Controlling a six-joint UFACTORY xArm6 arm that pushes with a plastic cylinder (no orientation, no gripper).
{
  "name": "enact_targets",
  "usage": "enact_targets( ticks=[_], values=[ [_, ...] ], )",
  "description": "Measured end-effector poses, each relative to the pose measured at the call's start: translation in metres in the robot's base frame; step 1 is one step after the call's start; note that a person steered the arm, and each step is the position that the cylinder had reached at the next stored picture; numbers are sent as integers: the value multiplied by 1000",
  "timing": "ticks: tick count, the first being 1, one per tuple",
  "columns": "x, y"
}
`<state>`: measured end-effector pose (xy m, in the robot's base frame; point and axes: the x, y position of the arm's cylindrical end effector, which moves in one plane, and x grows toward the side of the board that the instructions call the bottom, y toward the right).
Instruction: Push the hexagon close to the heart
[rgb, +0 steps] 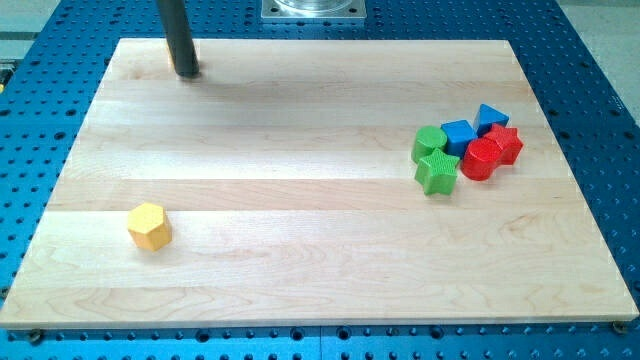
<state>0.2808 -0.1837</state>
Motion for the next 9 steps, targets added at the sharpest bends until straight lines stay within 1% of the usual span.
enact_targets(
  ticks=[1, 2, 3, 4, 5, 6, 7, 8, 9],
  values=[
    [120, 9],
    [219, 15],
    [260, 18],
    [284, 41],
    [325, 72],
    [335, 24],
    [308, 12],
    [265, 7],
    [264, 7]
  ],
)
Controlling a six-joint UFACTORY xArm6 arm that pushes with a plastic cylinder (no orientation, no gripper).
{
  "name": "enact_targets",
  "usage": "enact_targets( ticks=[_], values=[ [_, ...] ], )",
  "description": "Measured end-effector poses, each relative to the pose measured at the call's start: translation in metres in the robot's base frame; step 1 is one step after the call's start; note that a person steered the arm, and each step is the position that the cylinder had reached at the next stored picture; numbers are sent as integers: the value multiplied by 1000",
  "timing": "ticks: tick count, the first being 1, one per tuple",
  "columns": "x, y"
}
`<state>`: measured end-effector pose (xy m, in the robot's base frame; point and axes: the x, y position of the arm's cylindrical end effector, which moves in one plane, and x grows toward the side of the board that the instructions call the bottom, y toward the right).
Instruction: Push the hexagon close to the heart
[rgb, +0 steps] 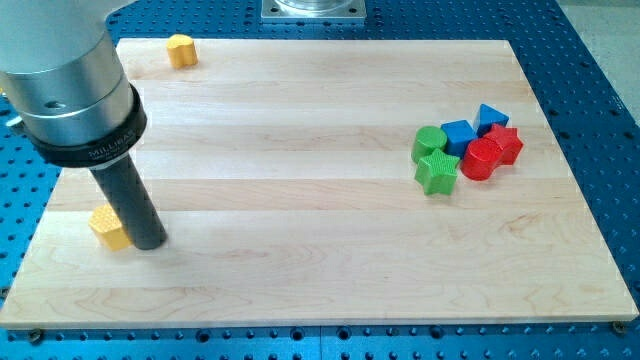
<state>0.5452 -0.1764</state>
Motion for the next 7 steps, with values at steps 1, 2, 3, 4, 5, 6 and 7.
enact_targets(
  ticks=[1, 2, 3, 4, 5, 6, 7],
  values=[
    [23, -23],
    [18, -54],
    [-16, -24],
    [-52, 11],
    [-122, -1],
    [-185, -16],
    [-172, -16]
  ],
)
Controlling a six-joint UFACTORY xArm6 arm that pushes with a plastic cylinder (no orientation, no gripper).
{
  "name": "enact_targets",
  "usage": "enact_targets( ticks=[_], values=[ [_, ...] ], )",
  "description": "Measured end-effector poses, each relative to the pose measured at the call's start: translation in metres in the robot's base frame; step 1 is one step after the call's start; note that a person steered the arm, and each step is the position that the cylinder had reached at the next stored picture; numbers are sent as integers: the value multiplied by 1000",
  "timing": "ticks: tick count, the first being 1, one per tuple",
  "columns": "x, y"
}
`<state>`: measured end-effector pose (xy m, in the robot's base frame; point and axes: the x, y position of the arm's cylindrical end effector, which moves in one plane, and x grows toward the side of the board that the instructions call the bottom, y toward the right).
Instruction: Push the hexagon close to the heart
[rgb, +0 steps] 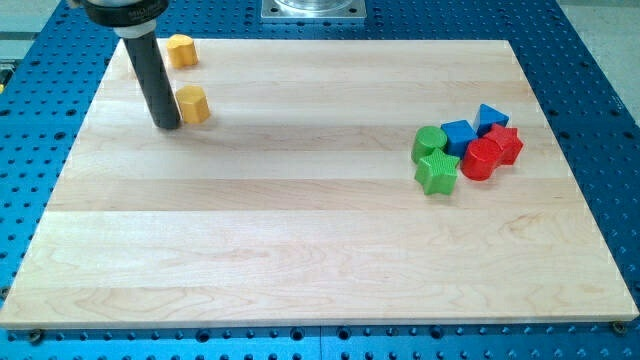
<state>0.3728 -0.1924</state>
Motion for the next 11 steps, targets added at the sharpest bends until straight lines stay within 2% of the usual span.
enact_targets(
  ticks=[1, 2, 3, 4, 5, 7, 9, 11],
  values=[
    [20, 11],
    [-3, 47],
    [-58, 40],
    [-89, 37],
    [-99, 32],
    [-64, 3],
    [-82, -8],
    [-82, -8]
  ],
)
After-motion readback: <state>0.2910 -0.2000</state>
